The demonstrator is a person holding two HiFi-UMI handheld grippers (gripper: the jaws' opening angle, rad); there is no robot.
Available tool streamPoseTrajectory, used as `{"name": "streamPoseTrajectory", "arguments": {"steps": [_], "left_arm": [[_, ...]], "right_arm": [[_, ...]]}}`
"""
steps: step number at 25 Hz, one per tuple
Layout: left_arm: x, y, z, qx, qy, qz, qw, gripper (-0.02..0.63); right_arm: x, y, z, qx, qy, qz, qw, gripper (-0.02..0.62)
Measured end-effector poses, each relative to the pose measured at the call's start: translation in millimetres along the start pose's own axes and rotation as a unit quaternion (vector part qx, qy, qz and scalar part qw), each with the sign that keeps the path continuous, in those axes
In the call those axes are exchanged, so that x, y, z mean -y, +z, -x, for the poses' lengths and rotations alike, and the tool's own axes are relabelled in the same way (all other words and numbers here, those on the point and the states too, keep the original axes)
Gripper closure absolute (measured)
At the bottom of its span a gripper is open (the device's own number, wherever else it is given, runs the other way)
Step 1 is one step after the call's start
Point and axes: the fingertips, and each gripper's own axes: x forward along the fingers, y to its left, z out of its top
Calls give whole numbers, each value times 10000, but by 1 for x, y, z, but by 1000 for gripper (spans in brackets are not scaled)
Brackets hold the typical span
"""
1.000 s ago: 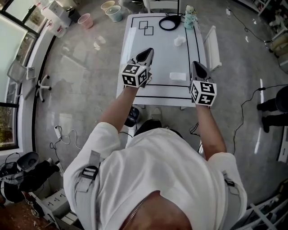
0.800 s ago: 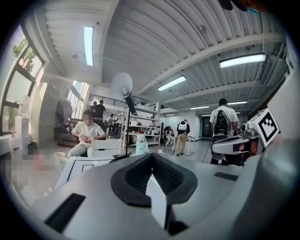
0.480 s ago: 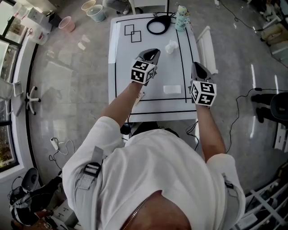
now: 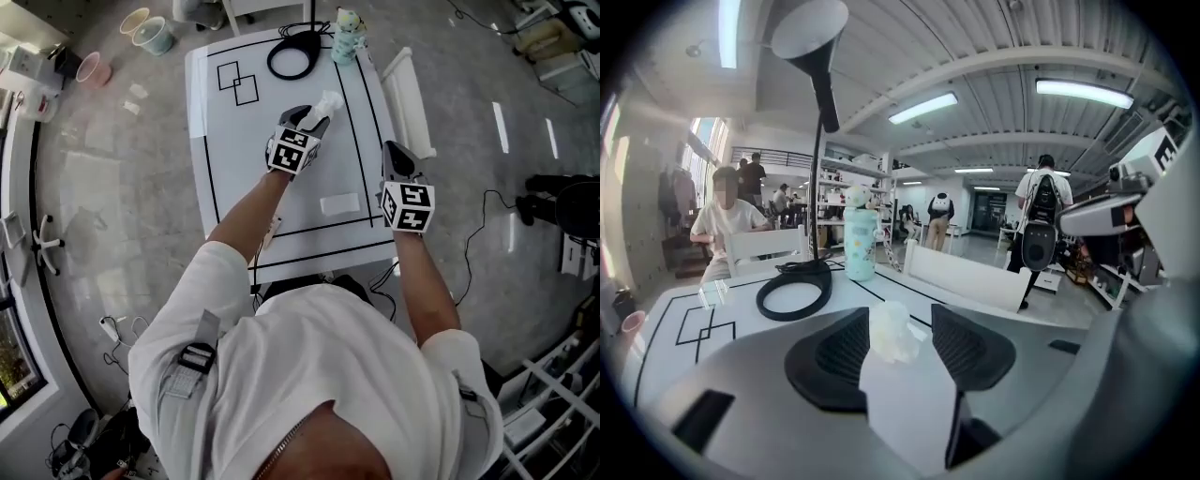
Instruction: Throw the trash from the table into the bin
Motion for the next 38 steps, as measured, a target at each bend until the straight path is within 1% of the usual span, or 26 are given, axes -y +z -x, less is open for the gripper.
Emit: {"name": "streamPoseTrajectory", "arguments": {"steps": [3, 5, 9, 14, 15, 17, 18, 21, 26, 31, 34, 38], "left_arm": [[-6, -9, -24, -244, 22, -63, 9997, 363], [-9, -15, -42, -323, -6, -106, 9994, 345], [-9, -31, -73, -512, -128, -279, 9982, 344], [-14, -41, -85, -729, -19, -58, 9973, 347], [-14, -42, -85, -719, -15, -26, 9974, 368], [-15, -39, -82, -658, 20, 16, 9978, 431], [-15, -36, -78, -629, 46, 40, 9980, 447], [-15, -28, -68, -532, 100, 102, 9985, 463], [-13, -7, -40, -238, 279, 120, 9993, 468], [-13, 25, 13, 244, 659, 139, 9974, 468], [-12, 45, 56, 568, 931, 159, 9939, 469], [-7, 66, 114, 908, 1372, 80, 9863, 469]], "right_arm": [[10, -2, -1, -100, -119, -1, 9999, 589], [17, -6, -1, -147, -201, -13, 9997, 589], [27, -17, 0, -240, -331, -85, 9991, 589], [37, -26, 1, -336, -426, -184, 9984, 589], [38, -26, -1, -341, -425, -194, 9983, 589], [38, -27, -3, -338, -410, -207, 9984, 589], [38, -27, -4, -334, -396, -212, 9984, 589], [34, -26, -5, -289, -330, -222, 9988, 589], [26, -16, 1, -77, -167, -207, 9996, 589], [11, -4, 13, 185, 146, -148, 9996, 589], [-5, 5, 25, 367, 390, -59, 9985, 589], [-26, 17, 43, 624, 784, 73, 9949, 589]]}}
